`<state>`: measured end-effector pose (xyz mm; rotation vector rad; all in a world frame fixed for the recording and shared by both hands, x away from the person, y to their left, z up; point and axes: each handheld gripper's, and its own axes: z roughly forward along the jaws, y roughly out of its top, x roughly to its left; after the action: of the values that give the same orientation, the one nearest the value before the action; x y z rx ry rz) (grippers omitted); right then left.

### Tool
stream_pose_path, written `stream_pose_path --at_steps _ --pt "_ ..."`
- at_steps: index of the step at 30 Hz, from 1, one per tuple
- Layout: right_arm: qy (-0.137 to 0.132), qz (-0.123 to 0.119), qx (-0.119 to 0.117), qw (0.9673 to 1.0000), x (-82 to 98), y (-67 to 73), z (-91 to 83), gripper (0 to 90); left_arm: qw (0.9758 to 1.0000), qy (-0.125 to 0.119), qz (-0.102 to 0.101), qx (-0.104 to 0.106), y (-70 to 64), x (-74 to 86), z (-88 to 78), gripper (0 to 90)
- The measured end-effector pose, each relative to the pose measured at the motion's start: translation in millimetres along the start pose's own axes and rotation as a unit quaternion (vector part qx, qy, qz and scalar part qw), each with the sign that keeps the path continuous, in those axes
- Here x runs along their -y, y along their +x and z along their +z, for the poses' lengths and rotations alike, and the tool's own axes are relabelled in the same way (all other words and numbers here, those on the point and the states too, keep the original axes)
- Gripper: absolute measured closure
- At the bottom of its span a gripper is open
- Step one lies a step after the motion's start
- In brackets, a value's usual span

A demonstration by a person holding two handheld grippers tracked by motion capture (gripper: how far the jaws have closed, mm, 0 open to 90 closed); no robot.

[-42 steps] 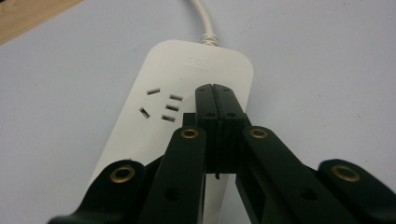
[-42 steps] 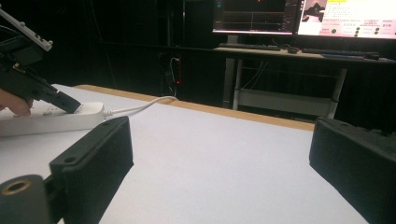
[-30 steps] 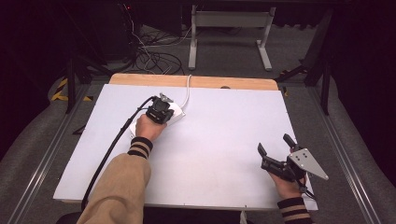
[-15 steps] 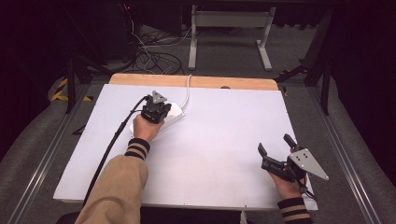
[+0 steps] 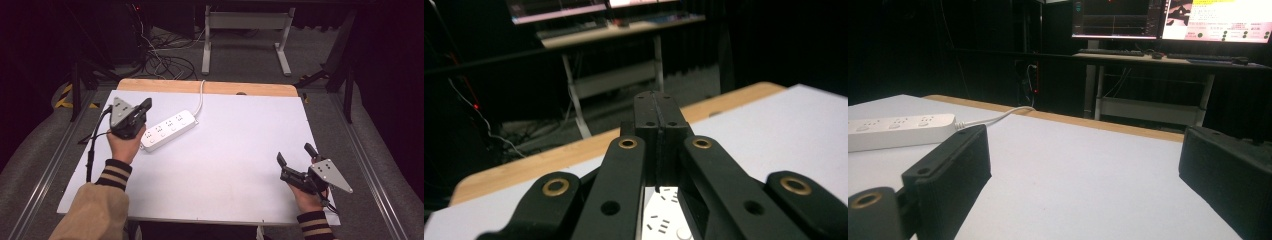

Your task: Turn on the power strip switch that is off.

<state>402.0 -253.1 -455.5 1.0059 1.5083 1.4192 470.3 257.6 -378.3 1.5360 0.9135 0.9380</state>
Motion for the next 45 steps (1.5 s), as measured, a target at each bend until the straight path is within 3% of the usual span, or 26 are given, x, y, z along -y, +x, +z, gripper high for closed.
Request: stream_pose_path --at_steps 5,7,10,15,34,41,43,45 --pt "-0.002 -0.001 0.002 1.0 -0.2 -0.8 1.6 6.7 0.9982 -0.034 -0.016 -0.047 8.8 27.4 -48.8 90.0" --pt "-0.003 -0.001 0.003 1.0 -0.2 -0.8 1.6 6.7 0.9978 -0.033 -0.014 -0.056 13.4 40.0 -57.6 90.0" --pt "-0.006 0.001 0.002 1.0 -1.1 -0.2 2.7 6.7 0.996 -0.043 -0.037 -0.068 20.8 41.4 -61.7 90.0" --pt "-0.008 -0.001 0.003 1.0 -2.0 -0.3 4.4 6.8 0.996 -0.029 -0.038 -0.076 17.7 50.5 -62.0 90.0" --pt "-0.012 -0.003 0.006 0.9999 -2.7 -0.3 1.9 6.8 0.9954 -0.028 -0.023 -0.089 14.4 53.1 -59.0 89.7" --pt "-0.011 -0.002 0.006 0.9999 -2.6 0.2 2.1 6.8 0.9948 -0.038 -0.024 -0.092 13.3 54.1 -54.3 44.6" --pt "-0.011 -0.001 0.006 0.9999 -2.8 0.0 2.0 6.8 0.9952 -0.033 -0.03 -0.087 14.4 53.5 -53.0 25.1" --pt "-0.012 -0.003 0.006 0.9999 -2.9 -0.3 1.9 6.8 0.9948 -0.033 -0.038 -0.088 15.1 53.3 -52.7 17.2"
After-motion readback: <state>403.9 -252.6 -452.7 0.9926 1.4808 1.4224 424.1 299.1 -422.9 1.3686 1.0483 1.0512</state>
